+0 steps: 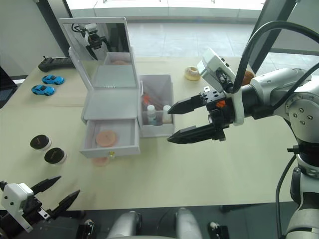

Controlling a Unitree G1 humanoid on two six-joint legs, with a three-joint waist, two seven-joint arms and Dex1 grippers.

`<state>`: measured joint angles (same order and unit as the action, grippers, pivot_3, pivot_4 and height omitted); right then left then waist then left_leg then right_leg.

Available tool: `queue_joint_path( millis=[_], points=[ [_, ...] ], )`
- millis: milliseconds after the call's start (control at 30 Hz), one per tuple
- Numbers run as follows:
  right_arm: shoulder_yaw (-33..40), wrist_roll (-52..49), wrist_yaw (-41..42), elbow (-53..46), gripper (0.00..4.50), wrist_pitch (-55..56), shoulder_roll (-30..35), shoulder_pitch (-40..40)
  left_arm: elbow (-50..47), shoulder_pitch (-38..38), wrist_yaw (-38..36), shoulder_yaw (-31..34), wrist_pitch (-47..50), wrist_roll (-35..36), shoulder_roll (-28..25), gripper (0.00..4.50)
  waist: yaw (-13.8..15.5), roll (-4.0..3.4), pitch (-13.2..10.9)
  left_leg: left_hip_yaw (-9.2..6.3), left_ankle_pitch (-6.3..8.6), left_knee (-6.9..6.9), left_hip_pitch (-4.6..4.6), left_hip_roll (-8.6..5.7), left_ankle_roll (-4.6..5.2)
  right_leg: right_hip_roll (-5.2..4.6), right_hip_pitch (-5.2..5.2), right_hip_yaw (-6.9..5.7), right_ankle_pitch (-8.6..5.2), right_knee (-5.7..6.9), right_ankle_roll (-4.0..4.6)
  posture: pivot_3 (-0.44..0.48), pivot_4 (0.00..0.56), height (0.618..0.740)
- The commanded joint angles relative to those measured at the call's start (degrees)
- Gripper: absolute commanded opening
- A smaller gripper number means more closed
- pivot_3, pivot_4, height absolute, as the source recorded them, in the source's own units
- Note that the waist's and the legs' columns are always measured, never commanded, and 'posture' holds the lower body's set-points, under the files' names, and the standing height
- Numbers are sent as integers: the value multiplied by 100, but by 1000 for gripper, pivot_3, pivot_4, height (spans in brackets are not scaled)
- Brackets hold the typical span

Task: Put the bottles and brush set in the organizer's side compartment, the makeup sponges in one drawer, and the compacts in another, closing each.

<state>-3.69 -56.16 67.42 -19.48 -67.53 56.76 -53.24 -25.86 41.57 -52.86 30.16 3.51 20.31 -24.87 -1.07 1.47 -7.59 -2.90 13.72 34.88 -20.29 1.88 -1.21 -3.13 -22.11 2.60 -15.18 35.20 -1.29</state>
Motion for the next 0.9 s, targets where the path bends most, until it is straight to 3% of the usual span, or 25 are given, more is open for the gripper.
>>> queue_joint_path(
  millis=[33,333,533,900],
  points=[
    [175,51,21,-115,4500,88,100,-65,115,-165,437,-511,-194,-444,162,4460,5,-5,-1,0,0,1,-1,-1,0,0,-1,1,0,0,0,0,150,740],
    [187,256,27,-65,4500,261,138,41,-14,-1244,1703,-1253,1160,-636,240,4460,0,-1,3,0,0,1,-2,-1,1,4,1,2,25,3,-41,0,150,740],
    [185,342,-29,-86,4500,273,167,121,249,-2055,2075,-1563,1557,-707,193,4460,22,-9,5,-2,-1,3,-1,-3,1,4,2,1,26,6,-41,0,150,740],
    [199,409,-193,-99,4500,222,85,105,817,-2791,2297,-1769,1859,-627,152,4460,14,-18,9,-2,-1,4,-1,-3,2,6,3,3,33,6,-33,0,150,740]
  ],
)
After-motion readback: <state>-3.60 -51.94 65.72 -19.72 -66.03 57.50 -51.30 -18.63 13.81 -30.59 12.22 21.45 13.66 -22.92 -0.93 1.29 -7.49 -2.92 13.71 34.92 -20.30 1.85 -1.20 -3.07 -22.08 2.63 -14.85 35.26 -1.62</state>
